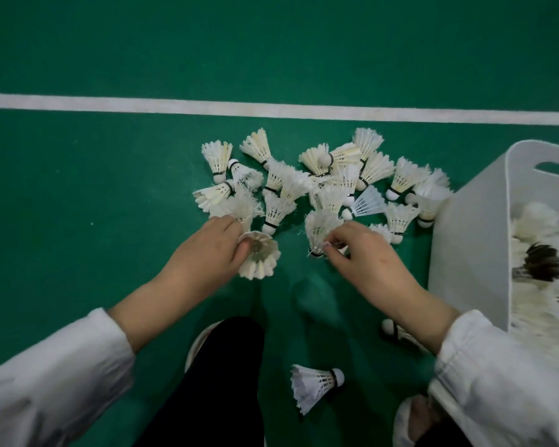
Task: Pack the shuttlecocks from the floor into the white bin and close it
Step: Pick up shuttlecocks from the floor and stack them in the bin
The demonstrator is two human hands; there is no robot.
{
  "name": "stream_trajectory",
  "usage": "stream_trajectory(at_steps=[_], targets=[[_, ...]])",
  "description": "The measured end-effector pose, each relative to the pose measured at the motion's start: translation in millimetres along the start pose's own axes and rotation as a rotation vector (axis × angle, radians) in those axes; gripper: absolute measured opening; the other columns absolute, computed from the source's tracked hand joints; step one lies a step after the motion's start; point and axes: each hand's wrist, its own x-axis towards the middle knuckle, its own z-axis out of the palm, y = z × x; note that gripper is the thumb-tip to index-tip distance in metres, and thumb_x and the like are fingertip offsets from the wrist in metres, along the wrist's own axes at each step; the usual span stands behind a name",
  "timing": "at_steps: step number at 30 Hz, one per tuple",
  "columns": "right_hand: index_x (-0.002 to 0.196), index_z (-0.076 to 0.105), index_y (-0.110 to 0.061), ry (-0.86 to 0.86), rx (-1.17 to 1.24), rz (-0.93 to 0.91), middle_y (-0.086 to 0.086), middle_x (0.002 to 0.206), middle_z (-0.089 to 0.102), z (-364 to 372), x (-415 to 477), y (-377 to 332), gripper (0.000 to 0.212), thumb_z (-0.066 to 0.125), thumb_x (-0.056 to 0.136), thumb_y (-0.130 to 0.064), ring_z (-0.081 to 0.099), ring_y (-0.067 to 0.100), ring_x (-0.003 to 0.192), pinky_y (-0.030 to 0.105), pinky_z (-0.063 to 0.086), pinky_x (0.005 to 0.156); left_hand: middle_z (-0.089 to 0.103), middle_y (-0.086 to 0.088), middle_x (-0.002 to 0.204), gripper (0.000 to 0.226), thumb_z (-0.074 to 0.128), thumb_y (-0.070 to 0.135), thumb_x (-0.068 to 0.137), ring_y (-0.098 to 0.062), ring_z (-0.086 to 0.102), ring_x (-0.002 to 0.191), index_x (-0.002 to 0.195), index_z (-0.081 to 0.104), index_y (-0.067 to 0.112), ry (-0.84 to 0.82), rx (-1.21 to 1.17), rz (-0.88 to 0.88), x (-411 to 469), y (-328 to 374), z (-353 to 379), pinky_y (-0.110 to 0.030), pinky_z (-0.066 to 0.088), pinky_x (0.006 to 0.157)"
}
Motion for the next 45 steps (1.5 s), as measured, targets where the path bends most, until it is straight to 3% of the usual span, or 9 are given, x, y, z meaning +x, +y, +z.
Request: stream_trajectory(at_steps=[4, 9, 12, 16, 22, 27, 35, 40, 45], targets=[[0.102, 0.065, -0.01, 0.02, -0.114, -0.109, 0.002, 0.103, 0.059, -55, -11, 5, 0.02, 0.05, 0.092, -0.02, 0.057, 0.018, 0.097, 0.029, 0.044, 0.083, 0.042, 0.005, 0.087, 0.02, 0.036, 0.031, 0.096, -0.013, 0.039, 0.084, 0.087, 0.047, 0.017, 0.038, 0.023, 0.188, 29, 56, -36, -0.027, 0.034, 0.073], [0.101, 0.065, -0.012, 0.046, -0.275, -0.183, 0.002, 0.104, 0.061, -136, -48, 28, 0.02, 0.051, 0.092, -0.024, 0.057, 0.019, 0.099, 0.029, 0.043, 0.086, 0.054, 0.005, 0.094, 0.025, 0.042, 0.035, 0.094, -0.012, 0.049, 0.089, 0.089, 0.06, 0.018, -0.001, 0.054, 0.371, 64, 135, -84, -0.024, 0.04, 0.073], [0.098, 0.066, -0.015, 0.138, -0.317, -0.103, 0.001, 0.102, 0.062, -176, -77, 56, 0.02, 0.051, 0.092, -0.027, 0.057, 0.021, 0.098, 0.03, 0.043, 0.083, 0.053, 0.005, 0.092, 0.03, 0.035, 0.038, 0.095, -0.011, 0.048, 0.088, 0.081, 0.053, 0.018, 0.022, 0.063, 0.476, 75, 190, -98, -0.026, 0.042, 0.077], [0.097, 0.068, -0.012, 0.313, -0.236, 0.186, 0.002, 0.103, 0.062, -203, -115, 116, 0.02, 0.054, 0.091, -0.025, 0.057, 0.022, 0.097, 0.029, 0.038, 0.075, 0.048, 0.003, 0.09, 0.028, 0.028, 0.033, 0.098, -0.012, 0.044, 0.085, 0.084, 0.046, 0.018, -0.001, 0.08, 0.566, 89, 257, -90, -0.023, 0.034, 0.076], [0.099, 0.069, -0.009, 0.412, -0.104, 0.487, 0.006, 0.107, 0.063, -184, -154, 195, 0.022, 0.055, 0.091, -0.023, 0.06, 0.026, 0.095, 0.025, 0.035, 0.073, 0.045, 0.002, 0.092, 0.018, 0.031, 0.029, 0.098, -0.013, 0.04, 0.086, 0.085, 0.039, 0.018, -0.041, -0.023, 0.527, 103, 327, -35, -0.027, 0.039, 0.081], [0.098, 0.071, -0.009, 0.352, -0.111, 0.579, 0.009, 0.105, 0.065, -162, -161, 230, 0.024, 0.052, 0.091, -0.022, 0.058, 0.027, 0.097, 0.028, 0.038, 0.075, 0.051, 0.002, 0.097, 0.023, 0.04, 0.034, 0.095, -0.014, 0.046, 0.094, 0.088, 0.053, 0.016, -0.061, -0.058, 0.403, 105, 347, 14, -0.03, 0.042, 0.081], [0.086, 0.07, -0.006, 0.322, -0.042, 0.477, 0.008, 0.091, 0.066, -130, -152, 240, 0.027, 0.052, 0.092, -0.024, 0.06, 0.024, 0.086, 0.03, 0.045, 0.073, 0.054, 0.001, 0.095, 0.026, 0.043, 0.032, 0.094, -0.015, 0.049, 0.091, 0.087, 0.061, 0.013, -0.011, -0.094, 0.351, 102, 342, 48, -0.027, 0.04, 0.077], [0.101, 0.069, -0.011, 0.548, 0.055, 0.503, 0.002, 0.105, 0.061, -152, -151, 246, 0.024, 0.051, 0.094, -0.024, 0.057, 0.019, 0.095, 0.023, 0.035, 0.076, 0.051, 0.006, 0.095, 0.025, 0.043, 0.035, 0.093, -0.01, 0.045, 0.089, 0.091, 0.06, 0.017, -0.028, -0.061, 0.352, 96, 334, 52, -0.022, 0.033, 0.074], [0.103, 0.067, -0.009, 0.485, 0.022, 0.507, 0.007, 0.105, 0.063, -152, -125, 266, 0.025, 0.048, 0.095, -0.024, 0.059, 0.023, 0.092, 0.026, 0.038, 0.076, 0.051, 0.008, 0.098, 0.024, 0.043, 0.035, 0.093, -0.008, 0.044, 0.092, 0.094, 0.06, 0.018, -0.055, -0.037, 0.353, 89, 335, 51, -0.021, 0.032, 0.073]])
